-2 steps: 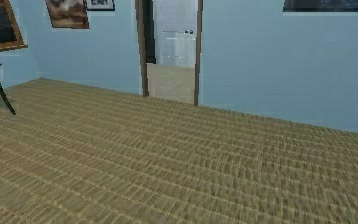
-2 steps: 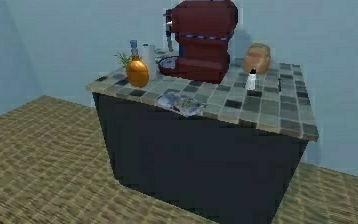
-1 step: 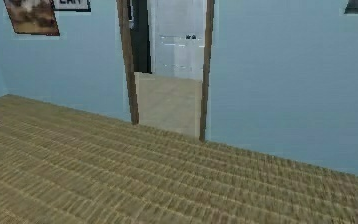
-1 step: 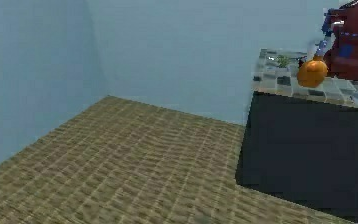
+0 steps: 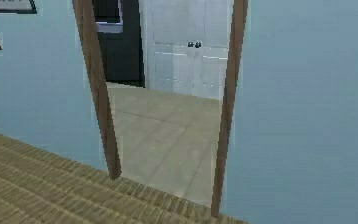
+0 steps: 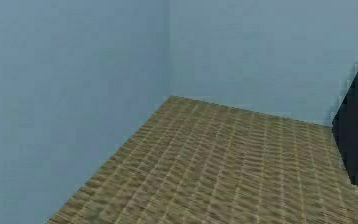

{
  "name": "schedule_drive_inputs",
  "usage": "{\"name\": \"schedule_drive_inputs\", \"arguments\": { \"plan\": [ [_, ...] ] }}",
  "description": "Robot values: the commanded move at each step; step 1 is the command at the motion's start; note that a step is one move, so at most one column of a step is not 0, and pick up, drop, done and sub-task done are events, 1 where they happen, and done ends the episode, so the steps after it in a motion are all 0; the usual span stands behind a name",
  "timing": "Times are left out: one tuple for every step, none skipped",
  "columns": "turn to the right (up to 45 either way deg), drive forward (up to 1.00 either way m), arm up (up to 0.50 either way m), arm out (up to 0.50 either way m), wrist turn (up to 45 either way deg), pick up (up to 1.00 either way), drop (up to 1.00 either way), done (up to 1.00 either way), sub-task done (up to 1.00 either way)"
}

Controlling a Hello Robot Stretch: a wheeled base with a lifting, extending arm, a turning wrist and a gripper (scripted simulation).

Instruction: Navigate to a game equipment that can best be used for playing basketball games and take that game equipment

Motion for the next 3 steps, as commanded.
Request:
{"name": "schedule_drive_inputs", "arguments": {
  "plan": [
    [0.0, 0.90, 0.00, 0.00, 0.0, 0.00, 0.00, 0.00, 0.00],
    [-12.0, 0.00, 0.00, 0.00, 0.0, 0.00, 0.00, 0.00, 0.00],
    [0.0, 0.55, 0.00, 0.00, 0.0, 0.00, 0.00, 0.00, 0.00]
  ]
}}
